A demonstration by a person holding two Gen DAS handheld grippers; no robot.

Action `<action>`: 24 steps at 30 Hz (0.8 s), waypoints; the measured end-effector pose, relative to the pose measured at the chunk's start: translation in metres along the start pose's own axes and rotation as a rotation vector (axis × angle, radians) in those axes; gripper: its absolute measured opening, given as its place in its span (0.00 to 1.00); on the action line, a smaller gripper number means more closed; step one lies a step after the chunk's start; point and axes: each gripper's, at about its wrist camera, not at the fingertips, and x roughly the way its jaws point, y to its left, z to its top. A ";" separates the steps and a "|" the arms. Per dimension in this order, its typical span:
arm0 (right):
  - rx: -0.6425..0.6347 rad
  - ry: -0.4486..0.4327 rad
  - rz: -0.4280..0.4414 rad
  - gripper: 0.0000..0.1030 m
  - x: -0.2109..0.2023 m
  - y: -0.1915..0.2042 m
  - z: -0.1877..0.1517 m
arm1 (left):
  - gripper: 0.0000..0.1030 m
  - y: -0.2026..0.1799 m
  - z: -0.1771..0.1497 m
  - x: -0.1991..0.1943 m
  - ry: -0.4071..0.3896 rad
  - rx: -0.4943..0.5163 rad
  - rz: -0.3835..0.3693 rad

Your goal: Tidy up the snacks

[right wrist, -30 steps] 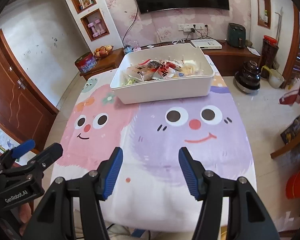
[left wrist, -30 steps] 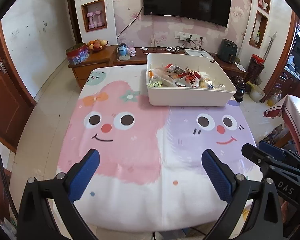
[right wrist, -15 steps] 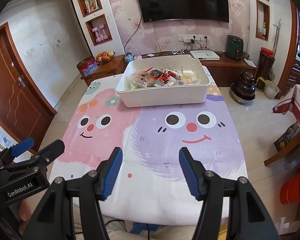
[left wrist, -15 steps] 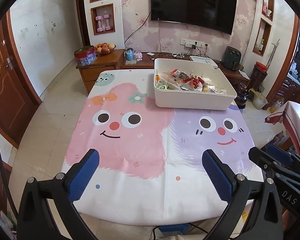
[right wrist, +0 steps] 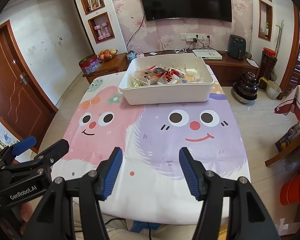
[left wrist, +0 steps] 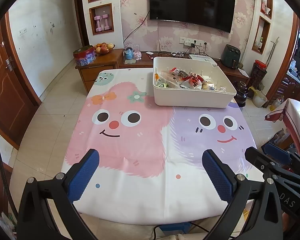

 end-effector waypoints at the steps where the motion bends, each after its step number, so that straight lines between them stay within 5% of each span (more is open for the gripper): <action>1: 0.000 0.000 0.000 0.58 0.000 0.000 0.000 | 0.99 -0.001 0.001 0.000 -0.001 0.001 0.001; 24: -0.008 -0.001 0.003 0.58 0.004 0.008 -0.003 | 0.99 -0.005 -0.011 0.008 0.017 0.006 -0.007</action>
